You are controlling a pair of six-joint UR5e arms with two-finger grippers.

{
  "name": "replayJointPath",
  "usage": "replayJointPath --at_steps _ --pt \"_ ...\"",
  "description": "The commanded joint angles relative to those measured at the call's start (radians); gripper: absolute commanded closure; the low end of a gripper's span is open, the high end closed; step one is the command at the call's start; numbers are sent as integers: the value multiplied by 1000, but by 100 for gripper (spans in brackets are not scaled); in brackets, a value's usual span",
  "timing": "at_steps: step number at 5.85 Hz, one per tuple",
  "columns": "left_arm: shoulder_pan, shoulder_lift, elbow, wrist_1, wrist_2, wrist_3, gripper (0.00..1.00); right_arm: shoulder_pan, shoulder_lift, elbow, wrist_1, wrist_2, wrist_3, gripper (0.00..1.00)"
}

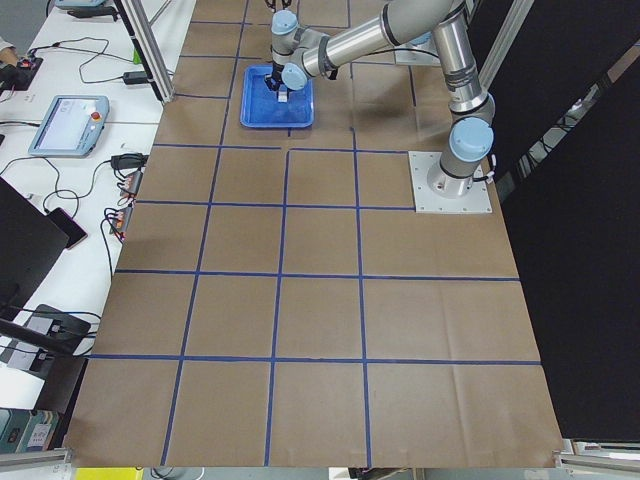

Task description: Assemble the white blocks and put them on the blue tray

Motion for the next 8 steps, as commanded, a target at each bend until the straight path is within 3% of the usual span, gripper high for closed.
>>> replayJointPath --at_steps 1,2,4,5,6,7,8 --pt "-2 -7 -7 -4 2 1 66 32 -122 94 -15 35 213 69" --pt "-2 1 -6 -6 2 6 1 51 -193 186 -62 52 298 69" --pt "6 36 17 -21 2 2 0 101 -286 348 -275 57 451 69" --pt "13 109 24 -108 -20 0 0 104 -294 363 -288 57 460 69" --pt "56 207 39 -271 -24 -12 0 139 -295 363 -288 57 467 69" --pt "116 300 62 -461 -96 -18 0 208 -290 363 -333 55 553 69" --pt "171 406 71 -644 -98 -25 0 291 -272 361 -437 55 638 69"
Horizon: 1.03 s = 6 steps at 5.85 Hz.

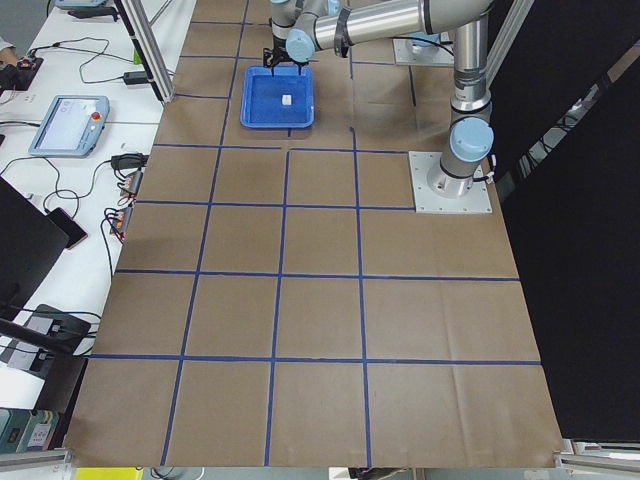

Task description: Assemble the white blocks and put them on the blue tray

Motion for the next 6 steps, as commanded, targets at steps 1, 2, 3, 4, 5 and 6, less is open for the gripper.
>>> replayJointPath --at_steps 1,2,3,4,5,6 --pt "116 193 10 -308 -15 -7 0 170 49 -8 -137 0 147 69" --pt "143 252 12 -378 -6 -48 0 255 102 -10 -222 3 190 69" --pt "167 293 4 -388 3 -116 0 310 159 -17 -302 6 190 69" --pt "219 315 9 -386 3 -337 0 330 219 -40 -324 12 183 69" --pt "235 343 0 -386 5 -494 0 331 274 -45 -374 13 187 69" --pt "232 351 -16 -386 59 -696 0 337 315 -43 -407 38 190 69"
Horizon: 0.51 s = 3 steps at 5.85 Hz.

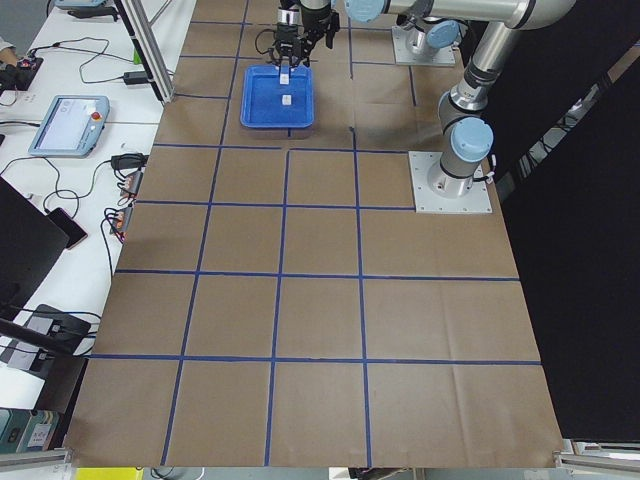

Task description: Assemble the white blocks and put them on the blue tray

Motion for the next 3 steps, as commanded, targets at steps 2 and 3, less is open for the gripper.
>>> replayJointPath --at_steps 2,3 --pt "-3 14 -13 45 107 -555 0 31 48 -3 -37 19 41 69" --pt "-3 20 -13 71 110 -633 0 46 50 -3 -37 22 44 69"
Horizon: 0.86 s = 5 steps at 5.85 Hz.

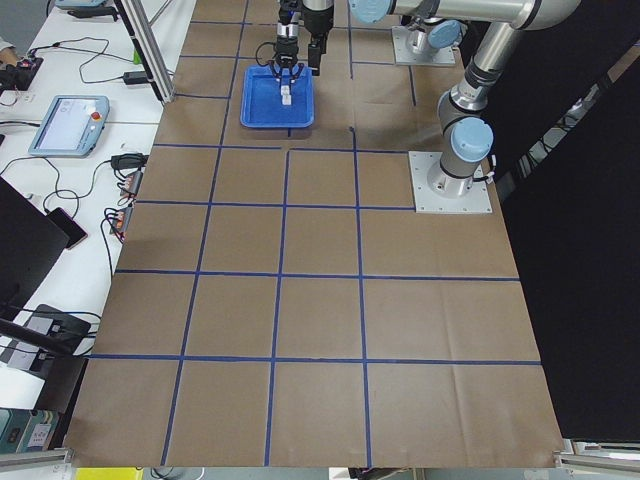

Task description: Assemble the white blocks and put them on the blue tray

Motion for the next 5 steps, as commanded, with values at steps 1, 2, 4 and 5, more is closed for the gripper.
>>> replayJointPath --at_steps 1,2,4,5 --pt "0 6 5 28 9 -151 0 19 2 -2 -5 1 52 69" --pt "0 6 8 34 9 -188 0 20 5 0 -19 0 57 69" --pt "4 6 4 54 9 -188 0 20 8 3 -22 -1 57 69" --pt "4 7 4 54 9 -186 0 20 8 3 -21 -1 59 68"
